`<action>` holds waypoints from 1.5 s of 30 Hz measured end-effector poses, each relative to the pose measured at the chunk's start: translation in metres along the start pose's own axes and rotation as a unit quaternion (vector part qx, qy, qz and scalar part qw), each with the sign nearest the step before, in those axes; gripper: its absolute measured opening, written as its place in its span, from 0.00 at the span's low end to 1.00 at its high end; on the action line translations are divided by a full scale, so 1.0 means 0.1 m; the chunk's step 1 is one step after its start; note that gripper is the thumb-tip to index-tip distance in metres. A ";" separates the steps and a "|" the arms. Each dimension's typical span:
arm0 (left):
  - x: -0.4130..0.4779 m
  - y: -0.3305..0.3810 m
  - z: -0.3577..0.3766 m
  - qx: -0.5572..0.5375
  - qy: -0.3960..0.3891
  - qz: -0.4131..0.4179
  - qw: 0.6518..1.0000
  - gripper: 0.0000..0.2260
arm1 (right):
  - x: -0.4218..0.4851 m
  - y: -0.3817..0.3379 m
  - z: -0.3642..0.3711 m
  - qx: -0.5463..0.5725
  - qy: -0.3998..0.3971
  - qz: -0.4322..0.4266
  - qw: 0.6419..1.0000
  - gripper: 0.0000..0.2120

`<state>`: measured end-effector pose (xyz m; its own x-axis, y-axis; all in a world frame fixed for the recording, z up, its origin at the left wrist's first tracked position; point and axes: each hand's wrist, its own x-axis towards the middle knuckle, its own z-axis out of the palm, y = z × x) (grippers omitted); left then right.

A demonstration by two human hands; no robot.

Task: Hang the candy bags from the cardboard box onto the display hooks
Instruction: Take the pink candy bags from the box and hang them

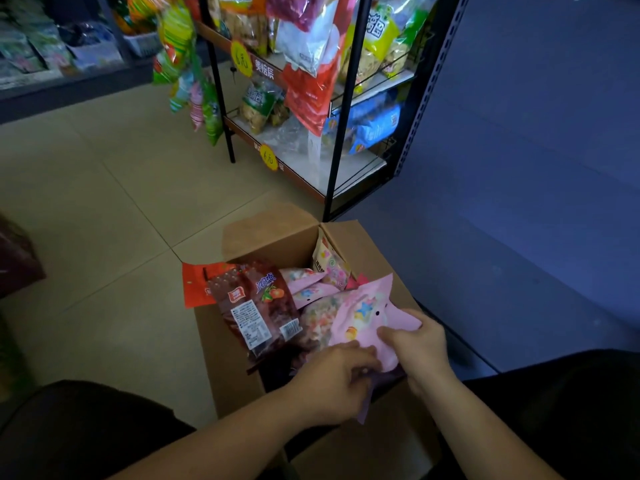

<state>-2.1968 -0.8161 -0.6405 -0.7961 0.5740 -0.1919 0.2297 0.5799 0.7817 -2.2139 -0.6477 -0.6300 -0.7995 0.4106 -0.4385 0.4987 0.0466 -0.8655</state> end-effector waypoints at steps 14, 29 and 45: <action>0.50 0.18 -0.89 -0.194 0.181 0.010 0.964 0.37 | -0.26 -0.76 -0.54 -0.025 -0.121 -0.163 0.979 0.12; 0.29 0.32 -0.98 -0.191 0.256 -0.030 0.947 0.06 | -0.30 -0.89 -0.55 0.113 -0.235 -0.046 0.964 0.12; 0.61 1.02 -0.88 -0.344 0.302 -0.036 0.888 0.13 | -0.34 -1.28 -1.21 0.008 -0.075 -0.184 0.980 0.08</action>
<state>-2.2714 -0.7726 -0.5202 -0.9978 0.0147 -0.0654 -0.0655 -0.0077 0.9978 -2.2098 -0.5572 -0.4750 -0.9651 0.2296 -0.1258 0.1633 0.1520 -0.9748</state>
